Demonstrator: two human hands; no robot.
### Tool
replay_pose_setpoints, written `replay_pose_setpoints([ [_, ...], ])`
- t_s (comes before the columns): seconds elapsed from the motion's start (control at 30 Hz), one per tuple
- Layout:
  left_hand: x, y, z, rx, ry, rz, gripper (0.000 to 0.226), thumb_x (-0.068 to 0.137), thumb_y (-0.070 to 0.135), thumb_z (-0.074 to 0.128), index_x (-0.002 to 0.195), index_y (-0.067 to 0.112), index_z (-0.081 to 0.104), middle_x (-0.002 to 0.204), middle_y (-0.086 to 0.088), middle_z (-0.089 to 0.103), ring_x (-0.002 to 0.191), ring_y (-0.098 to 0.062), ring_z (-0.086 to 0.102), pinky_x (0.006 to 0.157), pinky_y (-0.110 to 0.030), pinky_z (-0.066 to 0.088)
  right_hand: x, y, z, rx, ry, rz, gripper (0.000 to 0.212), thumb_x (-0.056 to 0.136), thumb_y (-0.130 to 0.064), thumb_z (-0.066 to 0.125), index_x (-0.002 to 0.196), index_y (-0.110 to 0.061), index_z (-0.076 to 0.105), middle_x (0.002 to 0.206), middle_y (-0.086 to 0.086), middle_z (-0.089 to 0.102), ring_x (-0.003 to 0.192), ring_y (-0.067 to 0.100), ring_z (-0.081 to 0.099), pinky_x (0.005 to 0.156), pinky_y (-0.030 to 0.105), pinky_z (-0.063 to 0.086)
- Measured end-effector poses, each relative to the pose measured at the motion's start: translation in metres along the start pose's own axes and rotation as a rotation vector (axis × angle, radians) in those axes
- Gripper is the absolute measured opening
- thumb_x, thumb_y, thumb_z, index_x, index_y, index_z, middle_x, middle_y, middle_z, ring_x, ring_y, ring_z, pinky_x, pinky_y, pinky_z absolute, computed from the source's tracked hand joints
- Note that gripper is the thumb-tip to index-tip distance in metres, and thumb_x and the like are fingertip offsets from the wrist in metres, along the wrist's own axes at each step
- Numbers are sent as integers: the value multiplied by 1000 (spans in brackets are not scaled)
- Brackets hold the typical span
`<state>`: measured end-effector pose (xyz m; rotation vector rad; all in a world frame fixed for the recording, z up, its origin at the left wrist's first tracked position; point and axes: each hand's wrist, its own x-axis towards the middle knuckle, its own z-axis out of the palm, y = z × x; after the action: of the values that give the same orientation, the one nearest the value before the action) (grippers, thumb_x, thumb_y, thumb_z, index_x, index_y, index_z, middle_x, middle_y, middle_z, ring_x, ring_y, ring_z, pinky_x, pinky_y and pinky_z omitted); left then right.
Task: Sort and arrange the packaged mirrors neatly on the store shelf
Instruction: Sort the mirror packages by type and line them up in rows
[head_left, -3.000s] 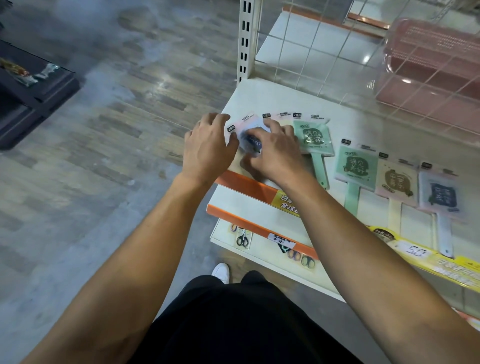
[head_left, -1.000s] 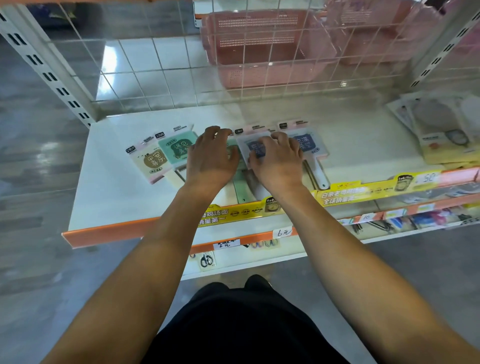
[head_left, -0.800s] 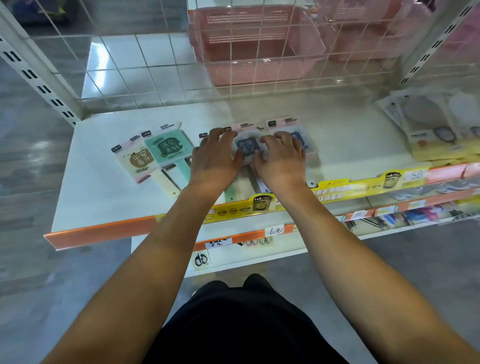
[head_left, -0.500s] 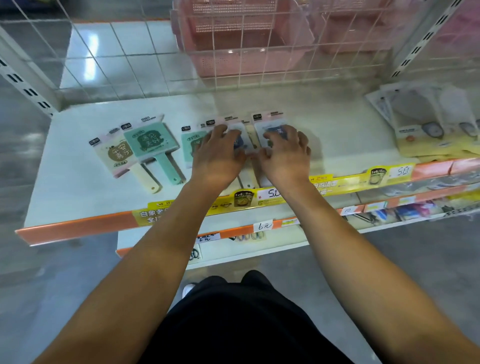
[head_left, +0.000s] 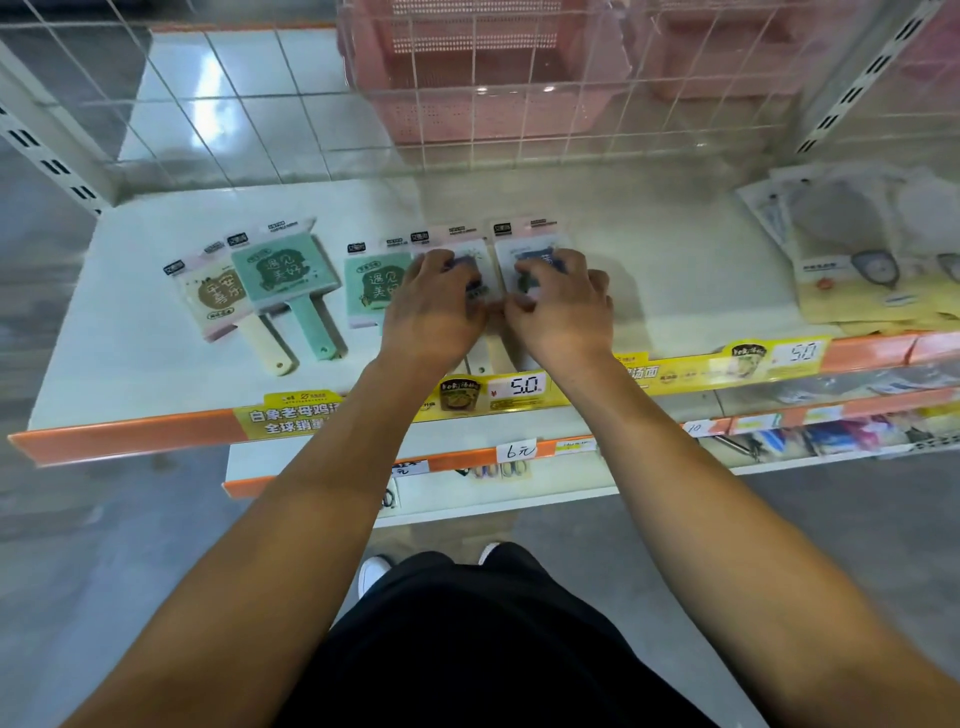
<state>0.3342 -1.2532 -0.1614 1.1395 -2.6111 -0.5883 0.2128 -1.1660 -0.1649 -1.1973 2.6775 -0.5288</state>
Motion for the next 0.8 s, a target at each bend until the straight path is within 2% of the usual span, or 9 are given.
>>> replay_pose_setpoints([
  [0.2,-2,12,1,-32,10,-21,55,72,36,38,112,11,66,124,-12,54,119,-30,49,92,-42,47,0,5,-3,15,-10,-40,45,88,-44,58,131,-33,56,145,2,39,123,37,39,99,42,40],
  [0.4,4,12,2,-14,-27,-31,36,84,26,58,116,11,62,128,-9,51,123,-28,45,96,-43,44,1,5,-3,1,-25,-50,46,88,-42,58,133,-32,54,146,3,36,123,37,37,99,43,39],
  [0.67,6,11,4,-18,-19,-14,33,88,28,59,117,14,61,129,-6,51,124,-25,44,98,-41,43,1,6,-2,-9,-30,-51,47,91,-43,56,136,-31,51,148,3,33,125,37,35,100,43,38],
  [0.8,6,13,2,23,-10,-14,35,87,30,57,119,16,60,131,-4,51,127,-24,41,104,-42,33,0,5,-4,-9,-46,-57,47,91,-43,56,136,-31,50,148,3,33,126,36,35,98,43,39],
])
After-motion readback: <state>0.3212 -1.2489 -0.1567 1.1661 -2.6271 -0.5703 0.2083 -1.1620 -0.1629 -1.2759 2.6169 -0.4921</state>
